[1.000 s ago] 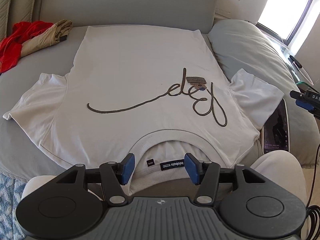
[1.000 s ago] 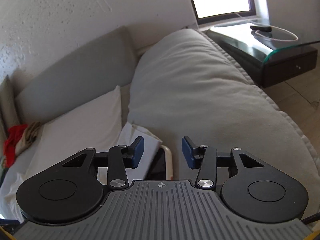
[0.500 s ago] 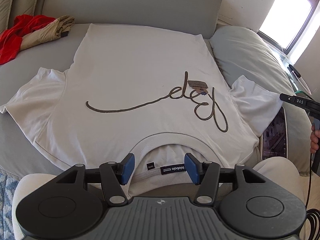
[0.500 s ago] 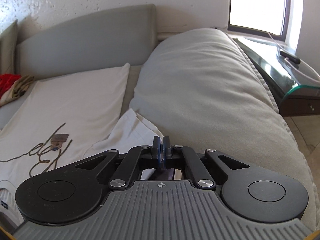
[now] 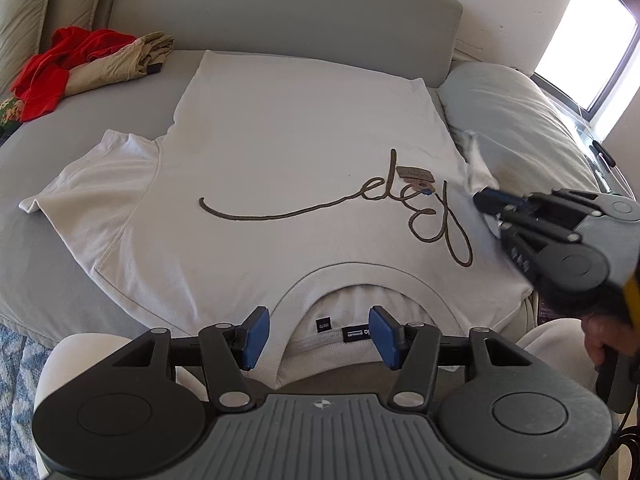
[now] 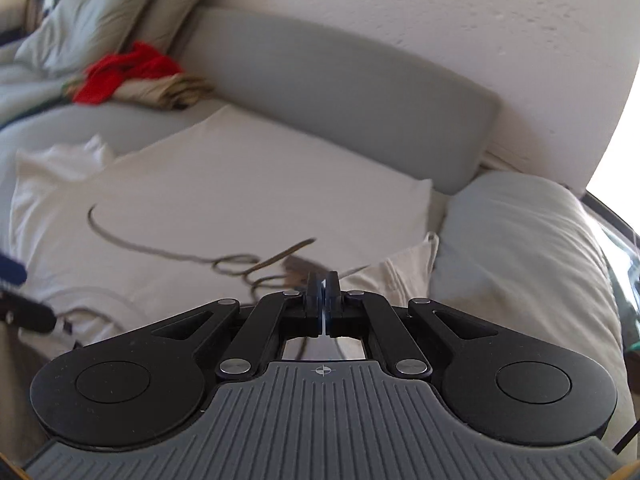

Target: Fold clothes

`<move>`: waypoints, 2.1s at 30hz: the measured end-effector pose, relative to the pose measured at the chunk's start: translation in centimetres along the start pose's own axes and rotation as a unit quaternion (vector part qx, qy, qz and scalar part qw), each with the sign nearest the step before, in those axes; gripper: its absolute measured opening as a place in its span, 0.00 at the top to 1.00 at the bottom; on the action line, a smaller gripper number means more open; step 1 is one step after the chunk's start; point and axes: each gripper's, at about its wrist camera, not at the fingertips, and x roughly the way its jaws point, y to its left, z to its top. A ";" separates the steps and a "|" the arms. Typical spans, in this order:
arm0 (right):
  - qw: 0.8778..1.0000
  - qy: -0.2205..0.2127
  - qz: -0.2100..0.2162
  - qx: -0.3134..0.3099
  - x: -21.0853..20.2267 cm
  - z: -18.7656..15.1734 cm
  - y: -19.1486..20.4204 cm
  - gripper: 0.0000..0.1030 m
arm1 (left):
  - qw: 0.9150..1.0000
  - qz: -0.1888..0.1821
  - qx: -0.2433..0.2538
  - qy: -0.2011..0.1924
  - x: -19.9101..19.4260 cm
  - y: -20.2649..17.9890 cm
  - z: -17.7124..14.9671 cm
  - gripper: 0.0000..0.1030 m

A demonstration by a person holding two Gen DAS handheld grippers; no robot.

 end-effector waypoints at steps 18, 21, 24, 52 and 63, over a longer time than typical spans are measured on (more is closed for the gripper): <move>0.952 0.128 0.027 0.276 1.6 -1.4 -7.7 0.62 | 0.999 0.018 -0.021 0.021 1.1 1.0 -0.8 0.48; 0.933 0.166 -0.001 0.320 3.8 -2.7 -9.9 0.66 | 0.999 0.019 -0.019 0.024 1.2 0.8 -0.8 0.48; 0.919 0.242 0.011 0.310 6.2 -4.7 -9.8 0.65 | 0.999 0.017 -0.018 0.027 1.4 0.9 -0.9 0.48; 0.881 0.122 0.038 0.456 15.1 -2.1 -16.4 0.72 | 1.000 0.008 -0.004 0.025 3.2 1.6 0.0 0.47; 0.903 0.118 0.072 0.408 15.7 -3.2 -15.0 0.95 | 1.000 0.000 0.022 0.010 2.8 0.2 0.1 0.47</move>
